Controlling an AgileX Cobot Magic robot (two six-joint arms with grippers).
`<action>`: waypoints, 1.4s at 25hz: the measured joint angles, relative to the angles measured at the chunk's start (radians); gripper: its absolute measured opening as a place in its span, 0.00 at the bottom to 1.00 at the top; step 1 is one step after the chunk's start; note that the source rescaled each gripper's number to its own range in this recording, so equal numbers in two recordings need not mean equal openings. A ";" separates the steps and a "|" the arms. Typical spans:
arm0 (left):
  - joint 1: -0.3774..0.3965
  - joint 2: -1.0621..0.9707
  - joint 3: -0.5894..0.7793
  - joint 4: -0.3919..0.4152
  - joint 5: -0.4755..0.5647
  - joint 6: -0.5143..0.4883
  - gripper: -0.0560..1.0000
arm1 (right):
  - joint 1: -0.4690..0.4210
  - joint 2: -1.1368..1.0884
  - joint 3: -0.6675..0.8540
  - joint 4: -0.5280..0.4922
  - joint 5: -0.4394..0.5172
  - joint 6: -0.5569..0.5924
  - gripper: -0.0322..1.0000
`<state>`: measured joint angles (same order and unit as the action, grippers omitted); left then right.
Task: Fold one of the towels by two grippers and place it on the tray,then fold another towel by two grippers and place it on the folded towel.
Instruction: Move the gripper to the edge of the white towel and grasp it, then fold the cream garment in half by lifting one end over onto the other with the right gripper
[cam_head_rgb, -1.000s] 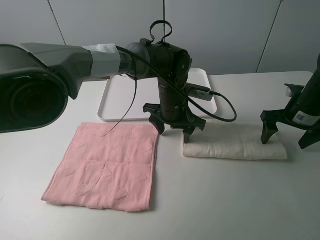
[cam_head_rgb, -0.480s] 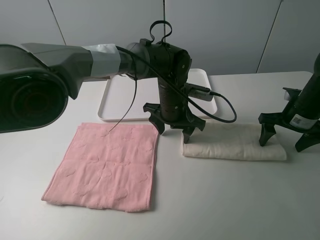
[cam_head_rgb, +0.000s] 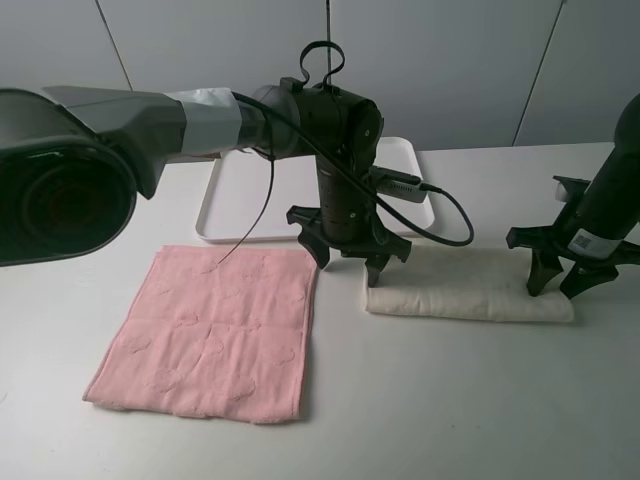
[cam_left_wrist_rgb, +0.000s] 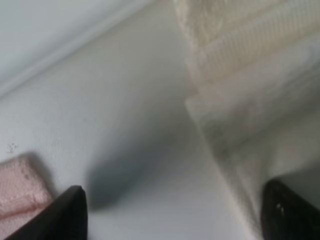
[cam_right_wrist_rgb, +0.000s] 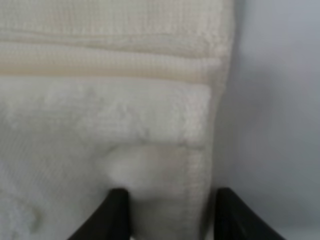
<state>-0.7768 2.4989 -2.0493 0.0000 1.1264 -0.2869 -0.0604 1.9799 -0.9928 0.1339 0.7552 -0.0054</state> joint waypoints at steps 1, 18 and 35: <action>0.000 0.000 0.000 0.000 0.000 0.000 0.91 | 0.011 0.000 0.000 0.000 -0.002 -0.002 0.44; 0.000 0.000 0.000 0.000 0.017 0.000 0.91 | 0.049 -0.014 0.052 0.026 -0.082 0.037 0.07; 0.000 0.000 0.000 0.009 0.017 0.005 0.91 | 0.049 -0.237 0.075 0.151 -0.008 -0.078 0.07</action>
<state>-0.7768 2.4989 -2.0493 0.0092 1.1433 -0.2817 -0.0112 1.7427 -0.9174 0.2847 0.7469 -0.0830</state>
